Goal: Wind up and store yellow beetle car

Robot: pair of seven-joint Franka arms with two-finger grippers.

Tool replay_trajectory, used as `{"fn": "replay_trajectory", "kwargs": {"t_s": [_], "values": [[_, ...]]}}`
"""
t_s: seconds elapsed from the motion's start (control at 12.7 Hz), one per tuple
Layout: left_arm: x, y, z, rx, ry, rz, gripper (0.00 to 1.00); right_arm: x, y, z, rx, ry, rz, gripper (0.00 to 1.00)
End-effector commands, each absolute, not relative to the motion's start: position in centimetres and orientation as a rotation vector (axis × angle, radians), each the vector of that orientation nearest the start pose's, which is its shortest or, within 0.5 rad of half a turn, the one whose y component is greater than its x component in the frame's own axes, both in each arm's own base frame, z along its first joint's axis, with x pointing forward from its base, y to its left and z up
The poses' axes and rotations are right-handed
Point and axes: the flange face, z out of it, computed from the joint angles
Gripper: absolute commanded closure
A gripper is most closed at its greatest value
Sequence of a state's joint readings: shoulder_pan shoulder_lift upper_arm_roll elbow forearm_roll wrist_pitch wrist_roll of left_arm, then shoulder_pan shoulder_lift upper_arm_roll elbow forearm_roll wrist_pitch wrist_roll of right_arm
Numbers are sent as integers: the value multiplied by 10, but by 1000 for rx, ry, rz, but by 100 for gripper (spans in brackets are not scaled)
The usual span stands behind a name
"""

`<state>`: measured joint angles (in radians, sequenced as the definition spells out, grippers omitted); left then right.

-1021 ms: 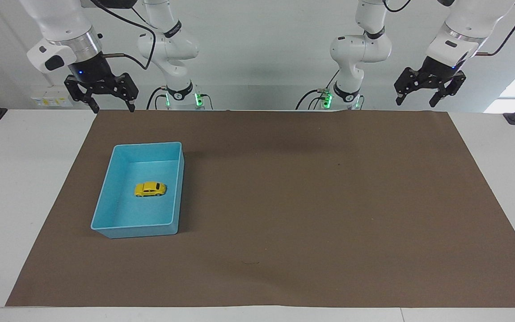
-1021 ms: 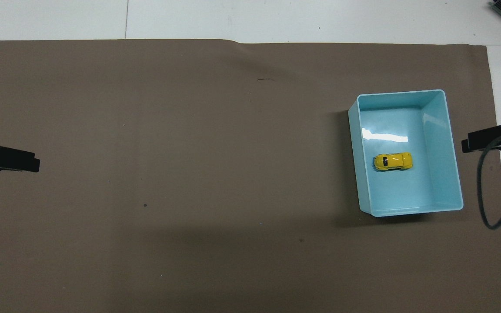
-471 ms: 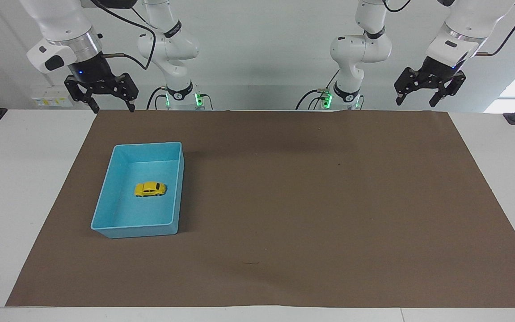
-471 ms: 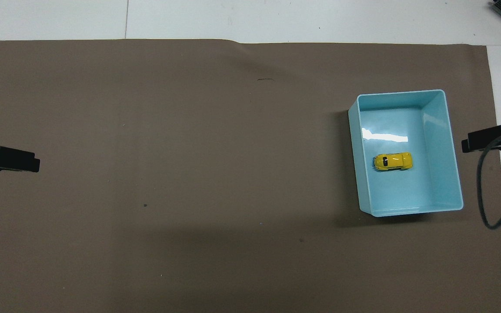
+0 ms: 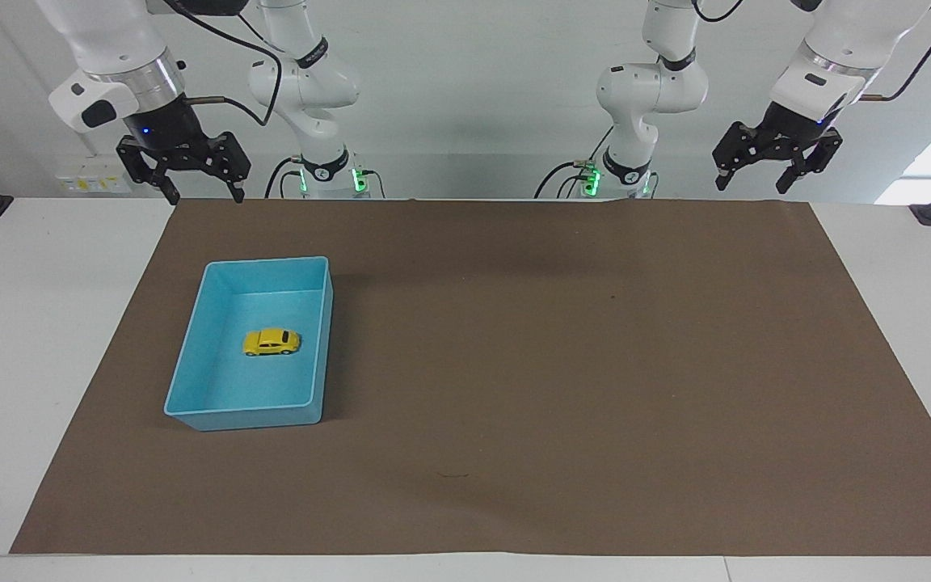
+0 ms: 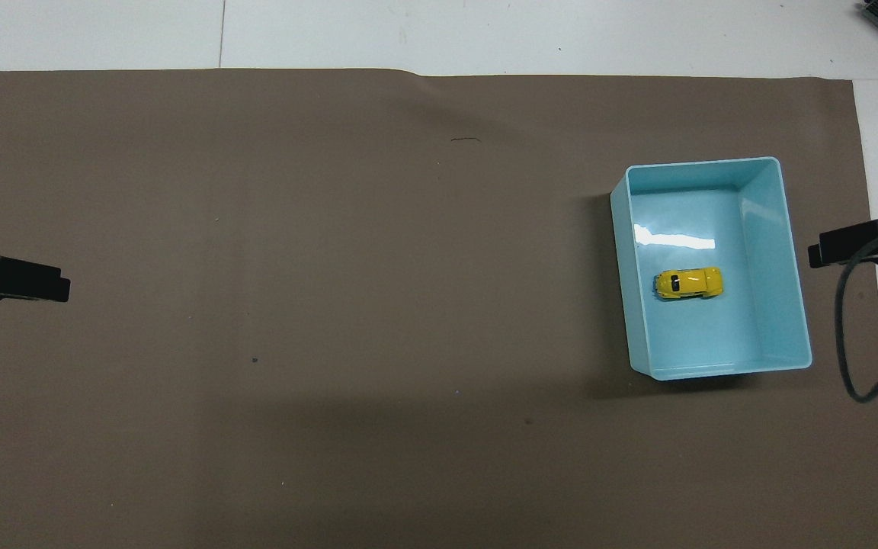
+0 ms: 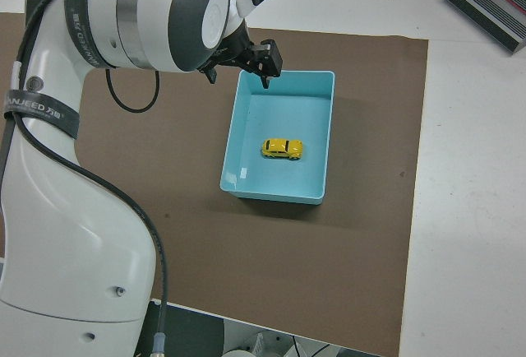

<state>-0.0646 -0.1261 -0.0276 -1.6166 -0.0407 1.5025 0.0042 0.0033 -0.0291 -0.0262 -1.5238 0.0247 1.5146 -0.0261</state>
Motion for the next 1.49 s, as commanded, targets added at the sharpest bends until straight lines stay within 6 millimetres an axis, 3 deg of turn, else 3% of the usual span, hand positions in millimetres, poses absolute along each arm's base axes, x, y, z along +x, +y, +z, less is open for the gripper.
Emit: {"fn": "replay_trajectory", "kwargs": {"t_s": [0.0,1.41], "values": [[504,-50,668,-3180,165,-5,0,539,-7,662,-3126,8,-39,0],[504,-50,668,-3180,165,-5,0,536,-8,665,-3113,6,-46,0]]}}
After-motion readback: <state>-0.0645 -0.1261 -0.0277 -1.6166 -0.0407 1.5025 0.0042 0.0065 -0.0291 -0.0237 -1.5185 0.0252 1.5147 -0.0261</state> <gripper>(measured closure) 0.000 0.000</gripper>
